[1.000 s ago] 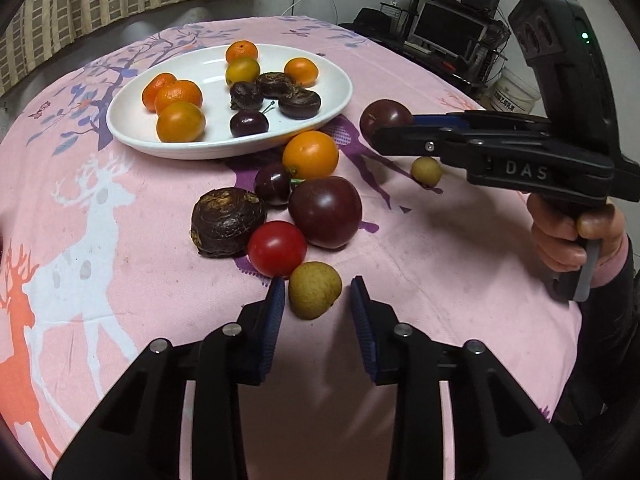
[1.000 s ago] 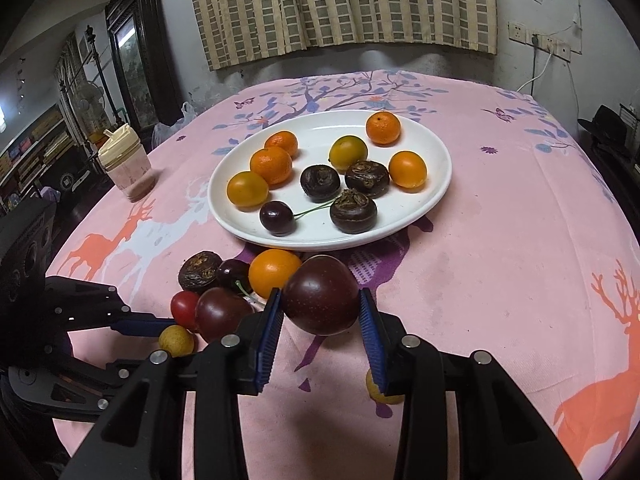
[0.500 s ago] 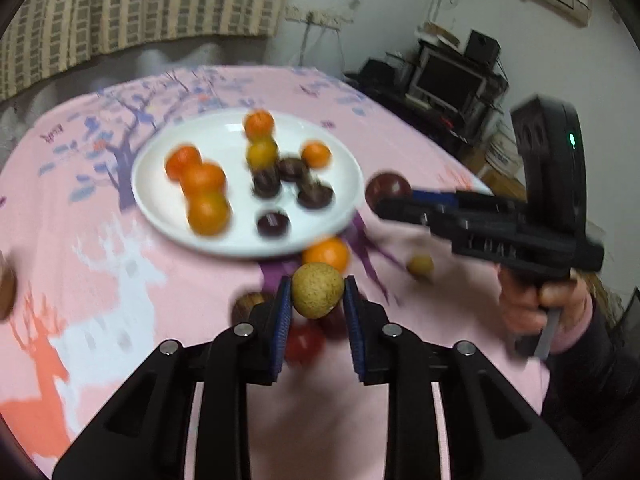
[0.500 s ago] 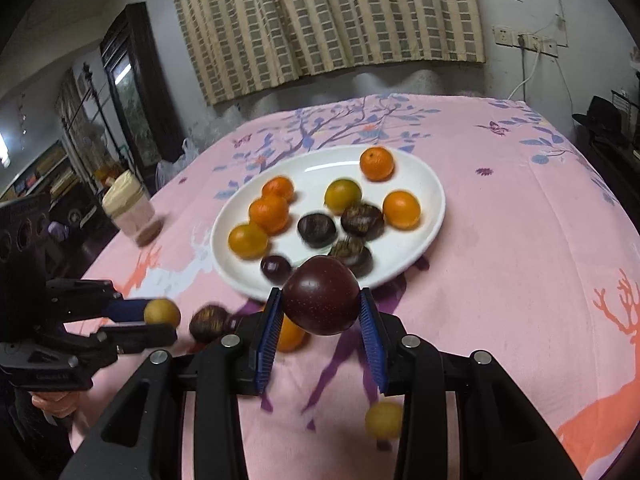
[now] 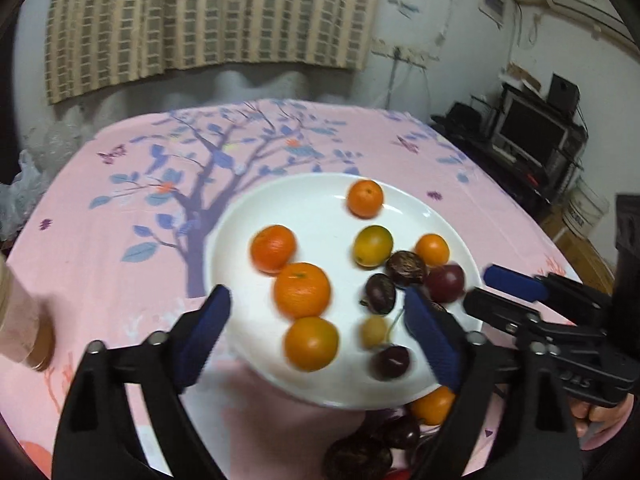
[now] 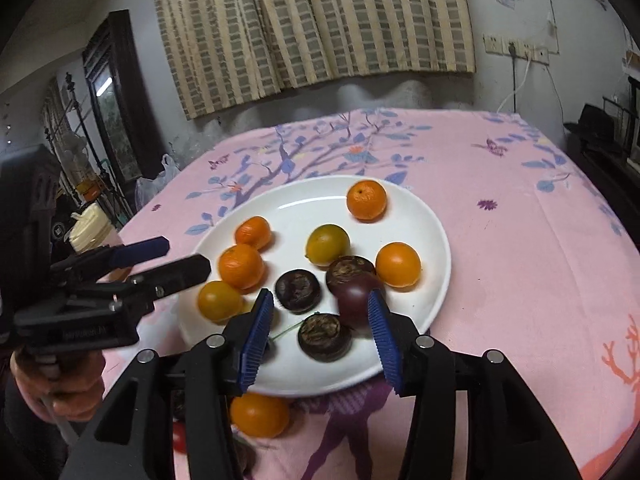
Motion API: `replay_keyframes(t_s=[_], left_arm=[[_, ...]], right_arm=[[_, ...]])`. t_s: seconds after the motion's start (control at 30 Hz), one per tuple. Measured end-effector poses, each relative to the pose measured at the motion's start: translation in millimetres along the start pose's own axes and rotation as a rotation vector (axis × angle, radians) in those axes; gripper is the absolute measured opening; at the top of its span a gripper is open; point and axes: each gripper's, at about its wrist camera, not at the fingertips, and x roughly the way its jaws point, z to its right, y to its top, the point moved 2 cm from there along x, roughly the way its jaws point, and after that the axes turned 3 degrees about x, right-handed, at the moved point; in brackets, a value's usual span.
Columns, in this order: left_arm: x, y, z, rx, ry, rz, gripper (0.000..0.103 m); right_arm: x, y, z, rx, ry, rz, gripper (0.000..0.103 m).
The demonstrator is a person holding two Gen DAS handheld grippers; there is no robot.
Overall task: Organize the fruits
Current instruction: 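Lower both held fruits onto the white plate and open both tools, then grasp another dark plum with the right tool while the left tool grasps a red cherry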
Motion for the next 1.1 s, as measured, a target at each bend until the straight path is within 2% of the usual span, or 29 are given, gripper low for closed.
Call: replay_keyframes(t_s=[0.1, 0.17, 0.5, 0.83, 1.1], left_arm=[[-15, -10, -14, -0.056, 0.007, 0.028, 0.095], [-21, -19, -21, -0.088, 0.04, 0.031, 0.096], [-45, -49, -53, -0.203, 0.106, 0.034, 0.096], [-54, -63, -57, -0.229, 0.109, 0.027, 0.096], [-58, -67, -54, -0.225, 0.098, 0.028, 0.096]], right_arm=[[-13, -10, -9, 0.0, 0.042, -0.003, 0.055], [-18, -19, -16, 0.004, 0.075, -0.032, 0.056], [-22, -64, -39, 0.023, 0.196, -0.224, 0.056], [-9, -83, -44, 0.003, 0.194, -0.335, 0.056], [-1, -85, -45, 0.007, 0.194, -0.358, 0.055]])
